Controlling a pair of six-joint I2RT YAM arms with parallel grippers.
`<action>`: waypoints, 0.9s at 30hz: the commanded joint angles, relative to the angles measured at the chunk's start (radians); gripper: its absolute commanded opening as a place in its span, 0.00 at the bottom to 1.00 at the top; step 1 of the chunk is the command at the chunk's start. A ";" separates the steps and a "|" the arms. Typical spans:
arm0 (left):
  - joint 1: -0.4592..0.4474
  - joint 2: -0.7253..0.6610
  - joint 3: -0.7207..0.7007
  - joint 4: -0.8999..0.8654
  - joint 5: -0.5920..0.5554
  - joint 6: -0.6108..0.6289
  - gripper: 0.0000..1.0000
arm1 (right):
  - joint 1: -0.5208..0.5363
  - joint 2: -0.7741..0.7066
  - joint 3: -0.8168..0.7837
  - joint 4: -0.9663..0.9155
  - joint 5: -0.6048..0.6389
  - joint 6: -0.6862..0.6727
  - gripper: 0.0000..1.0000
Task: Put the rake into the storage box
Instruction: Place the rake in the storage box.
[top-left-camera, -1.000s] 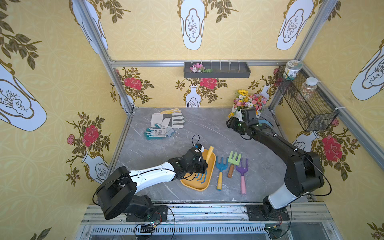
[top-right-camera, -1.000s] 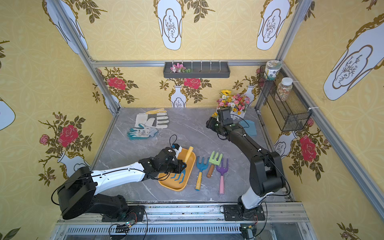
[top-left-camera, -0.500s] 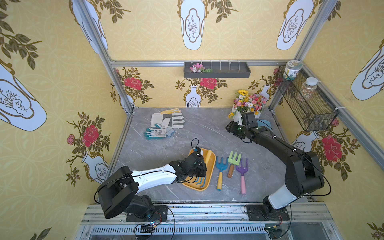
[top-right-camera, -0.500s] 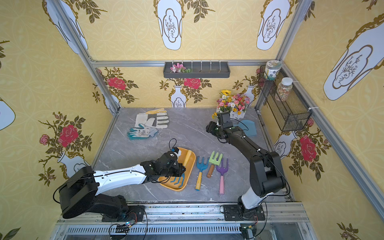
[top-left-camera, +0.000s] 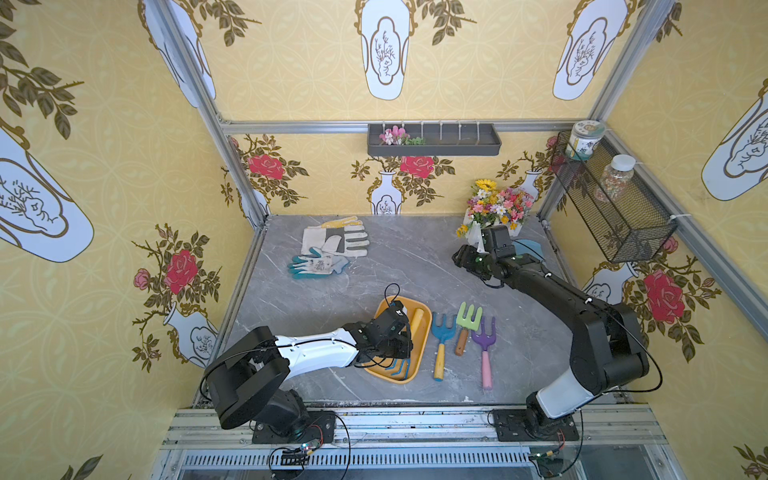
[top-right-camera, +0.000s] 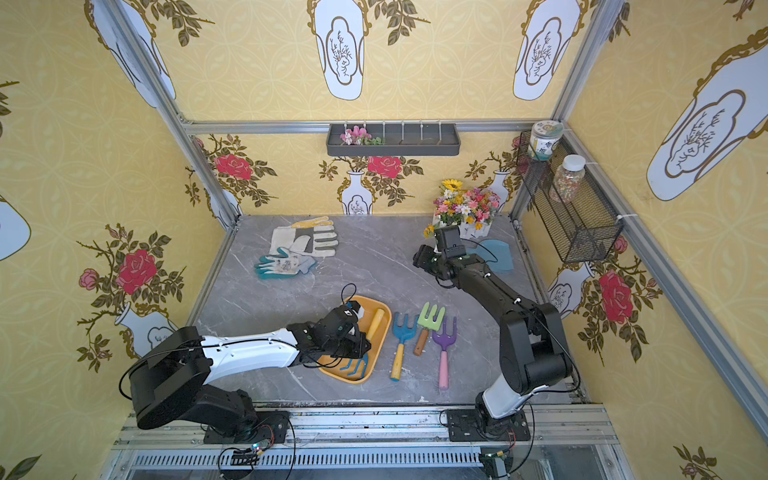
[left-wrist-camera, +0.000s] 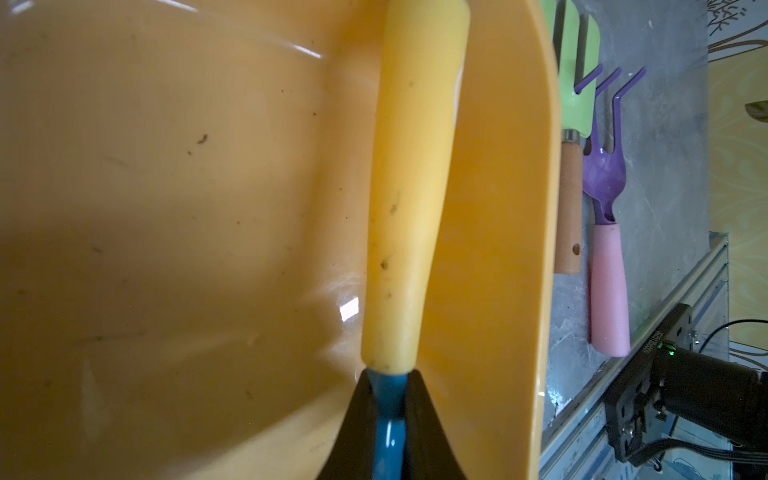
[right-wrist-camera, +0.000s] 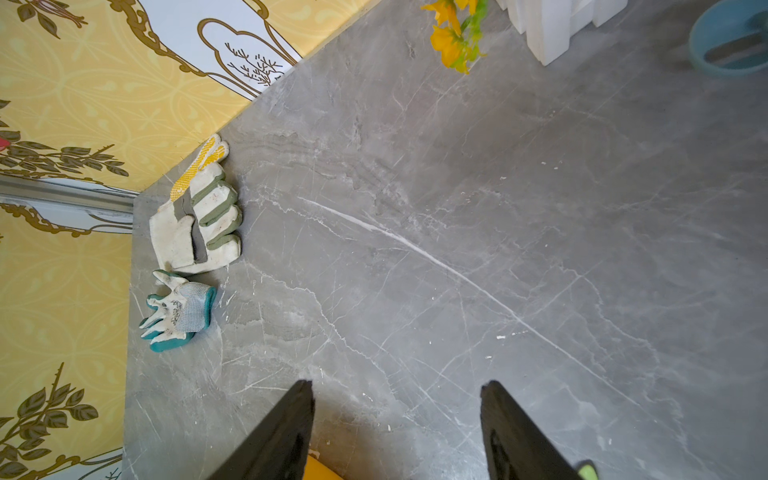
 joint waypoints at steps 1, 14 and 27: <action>0.000 0.010 0.003 0.003 0.003 0.007 0.31 | 0.000 -0.001 0.001 0.002 0.004 -0.014 0.67; 0.000 0.045 0.124 -0.052 -0.019 0.058 0.68 | 0.000 -0.004 0.000 -0.005 -0.003 -0.026 0.68; 0.000 0.054 0.191 -0.172 -0.181 0.114 0.66 | -0.005 -0.008 -0.003 0.003 -0.013 -0.028 0.66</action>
